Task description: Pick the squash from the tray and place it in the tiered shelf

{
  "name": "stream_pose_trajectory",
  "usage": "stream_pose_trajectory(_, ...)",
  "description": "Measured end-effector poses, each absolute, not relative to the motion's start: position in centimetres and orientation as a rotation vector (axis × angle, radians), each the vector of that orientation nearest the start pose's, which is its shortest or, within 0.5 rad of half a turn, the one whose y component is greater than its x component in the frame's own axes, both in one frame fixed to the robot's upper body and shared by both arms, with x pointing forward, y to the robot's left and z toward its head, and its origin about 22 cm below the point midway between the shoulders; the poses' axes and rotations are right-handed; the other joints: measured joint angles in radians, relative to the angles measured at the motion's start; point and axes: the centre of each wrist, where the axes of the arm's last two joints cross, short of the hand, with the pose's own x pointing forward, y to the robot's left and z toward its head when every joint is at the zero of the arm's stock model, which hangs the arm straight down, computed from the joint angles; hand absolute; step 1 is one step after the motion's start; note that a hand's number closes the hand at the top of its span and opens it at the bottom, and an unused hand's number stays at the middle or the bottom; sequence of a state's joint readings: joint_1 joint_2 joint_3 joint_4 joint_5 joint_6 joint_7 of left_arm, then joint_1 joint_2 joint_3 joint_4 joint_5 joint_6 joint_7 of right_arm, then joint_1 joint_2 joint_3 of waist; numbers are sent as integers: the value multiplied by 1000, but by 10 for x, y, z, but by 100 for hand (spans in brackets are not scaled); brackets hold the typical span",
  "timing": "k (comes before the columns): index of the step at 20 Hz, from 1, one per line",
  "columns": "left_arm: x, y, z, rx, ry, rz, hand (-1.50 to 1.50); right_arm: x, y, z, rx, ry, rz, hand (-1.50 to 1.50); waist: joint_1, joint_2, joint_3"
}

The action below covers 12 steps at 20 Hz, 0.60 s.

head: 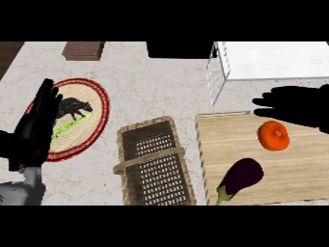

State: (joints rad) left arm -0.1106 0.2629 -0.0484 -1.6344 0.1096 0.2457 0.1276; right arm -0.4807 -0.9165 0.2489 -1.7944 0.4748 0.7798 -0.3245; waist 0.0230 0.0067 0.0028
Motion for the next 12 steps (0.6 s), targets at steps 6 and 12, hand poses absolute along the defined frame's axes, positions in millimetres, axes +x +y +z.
stream_pose_trajectory(6,259,266,61,234,-1611,24,0,305,-299,185,-370,-1394,2044,-150,-6,-3,-2)
stream_pose_trajectory(12,255,272,62,241,-1610,29,0,325,-313,155,-359,-1402,2053,-150,-9,-4,-2)
